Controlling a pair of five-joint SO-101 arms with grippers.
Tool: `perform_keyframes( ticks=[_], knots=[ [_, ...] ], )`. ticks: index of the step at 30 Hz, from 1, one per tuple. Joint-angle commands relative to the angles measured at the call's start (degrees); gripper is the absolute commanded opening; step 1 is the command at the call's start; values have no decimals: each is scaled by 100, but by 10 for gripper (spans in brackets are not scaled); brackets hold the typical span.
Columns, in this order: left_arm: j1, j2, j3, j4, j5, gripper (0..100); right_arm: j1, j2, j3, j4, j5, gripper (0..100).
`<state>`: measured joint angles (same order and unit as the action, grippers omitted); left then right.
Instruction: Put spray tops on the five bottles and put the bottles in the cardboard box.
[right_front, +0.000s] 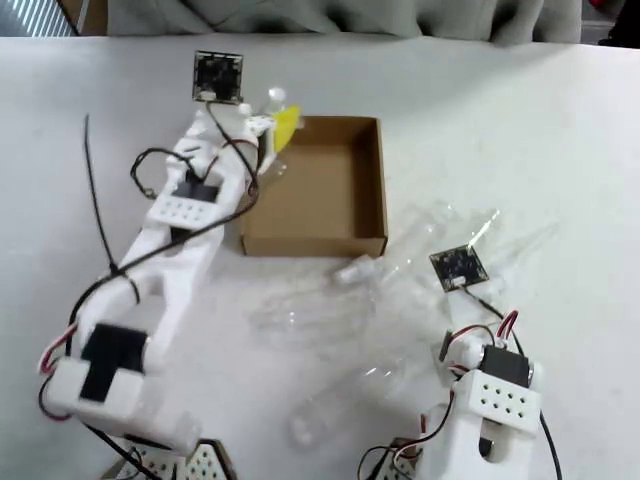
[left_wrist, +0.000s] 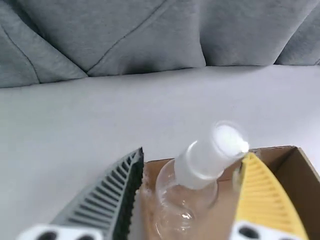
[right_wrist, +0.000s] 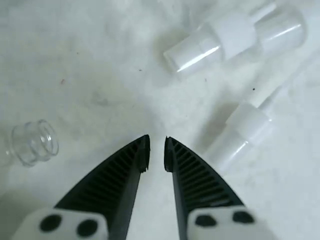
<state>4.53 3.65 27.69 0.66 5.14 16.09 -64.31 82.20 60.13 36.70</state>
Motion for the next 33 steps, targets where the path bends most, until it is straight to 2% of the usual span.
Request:
perform_keyframes(
  ticks=[1, 3, 7, 12, 15, 25, 29, 33],
  knots=[
    [75, -971, 273, -26, 35, 298, 48, -13, 0, -207, 62, 46],
    [92, -1367, 404, 255, -211, 298, 48, -57, 62, -251, 62, 46],
    [224, -2132, 387, 1310, -536, 298, 48, -57, 62, -268, 62, 47],
    [673, -3090, 325, 2479, -571, 298, 48, -57, 79, -268, 62, 49],
    [884, -3574, 97, 3481, -571, 297, 48, -57, 79, -277, 62, 49],
    [927, -4708, -176, 6136, -571, 297, 40, -22, 88, -251, 62, 49],
    [1209, -4875, 44, 6716, -571, 297, -57, -40, 88, -242, 62, 46],
    [1516, -5051, 580, 6840, -571, 297, -40, -57, 88, -242, 62, 46]
  ],
)
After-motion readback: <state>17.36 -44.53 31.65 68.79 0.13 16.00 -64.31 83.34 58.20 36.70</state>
